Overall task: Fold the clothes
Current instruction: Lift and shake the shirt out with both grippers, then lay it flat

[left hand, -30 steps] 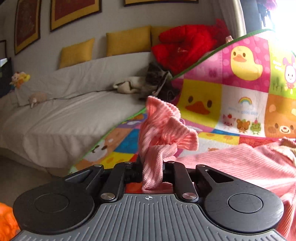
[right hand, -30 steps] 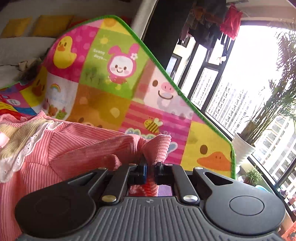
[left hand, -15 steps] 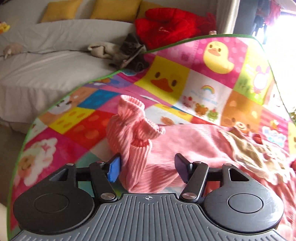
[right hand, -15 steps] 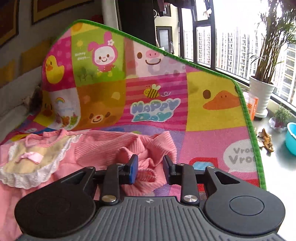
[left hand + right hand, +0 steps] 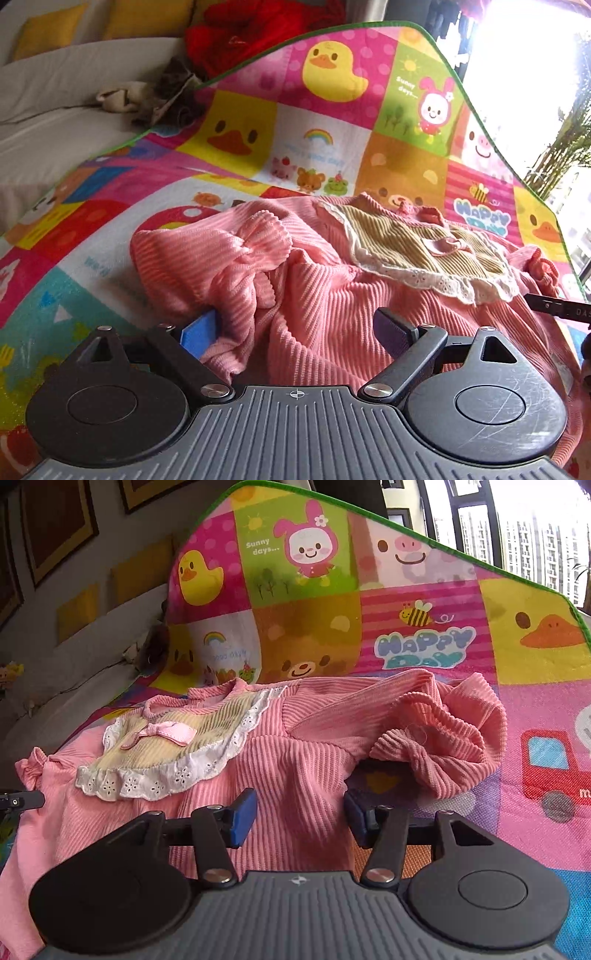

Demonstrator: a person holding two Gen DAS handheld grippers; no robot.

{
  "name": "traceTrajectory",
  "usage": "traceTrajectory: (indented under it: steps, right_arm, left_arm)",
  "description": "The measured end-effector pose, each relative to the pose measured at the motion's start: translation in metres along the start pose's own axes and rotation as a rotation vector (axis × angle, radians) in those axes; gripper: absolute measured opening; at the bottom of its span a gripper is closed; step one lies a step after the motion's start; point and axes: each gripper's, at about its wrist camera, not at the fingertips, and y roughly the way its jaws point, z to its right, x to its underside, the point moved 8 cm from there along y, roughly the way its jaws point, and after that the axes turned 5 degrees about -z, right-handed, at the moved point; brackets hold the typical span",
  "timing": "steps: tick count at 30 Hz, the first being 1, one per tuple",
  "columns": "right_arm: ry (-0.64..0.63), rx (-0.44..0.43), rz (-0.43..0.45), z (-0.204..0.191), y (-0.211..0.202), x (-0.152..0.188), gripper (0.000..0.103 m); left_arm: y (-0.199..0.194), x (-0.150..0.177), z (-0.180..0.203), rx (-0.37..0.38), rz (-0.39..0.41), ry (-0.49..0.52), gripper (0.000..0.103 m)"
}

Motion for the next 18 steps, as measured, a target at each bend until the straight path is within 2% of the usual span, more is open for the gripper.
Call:
traceTrajectory:
  steps: [2, 4, 5, 6, 7, 9, 11, 12, 15, 16, 18]
  right_arm:
    - [-0.015, 0.0, 0.001, -0.003, 0.001, 0.0, 0.052]
    - [-0.029, -0.001, 0.002, -0.006, 0.002, -0.001, 0.051]
    - [-0.037, -0.001, 0.002, -0.008, 0.003, -0.001, 0.048]
    - [-0.044, -0.001, 0.002, -0.009, 0.003, -0.001, 0.037]
    - [-0.051, -0.001, 0.003, -0.011, 0.004, -0.001, 0.027]
    - [-0.066, -0.001, 0.004, -0.014, 0.005, -0.002, 0.016]
    - [-0.078, -0.004, 0.003, -0.017, 0.004, -0.001, 0.011]
    - [-0.081, -0.008, 0.001, -0.018, 0.001, 0.002, 0.01]
    - [-0.094, -0.025, -0.014, -0.021, -0.013, 0.015, 0.008]
    - [-0.098, -0.031, -0.019, -0.021, -0.017, 0.02, 0.008]
    - [-0.1, -0.043, -0.03, -0.021, -0.029, 0.033, 0.008]
  left_arm:
    - [0.001, 0.0, 0.0, -0.017, 0.008, 0.008, 0.093]
    - [0.0, 0.002, 0.004, -0.05, 0.013, 0.046, 0.085]
    - [-0.001, 0.003, 0.006, -0.069, 0.014, 0.07, 0.071]
    - [-0.001, 0.005, 0.009, -0.087, 0.016, 0.094, 0.054]
    - [-0.002, 0.006, 0.01, -0.11, 0.018, 0.115, 0.049]
    - [-0.007, 0.009, 0.01, -0.11, 0.015, 0.124, 0.032]
    - [-0.012, 0.012, 0.01, -0.093, 0.009, 0.125, 0.022]
    - [-0.016, 0.015, 0.01, -0.078, 0.002, 0.129, 0.017]
    - [-0.03, 0.031, 0.013, -0.027, -0.034, 0.135, 0.013]
    - [-0.035, 0.037, 0.014, -0.01, -0.048, 0.134, 0.008]
    - [-0.046, 0.05, 0.016, 0.024, -0.078, 0.133, 0.007]
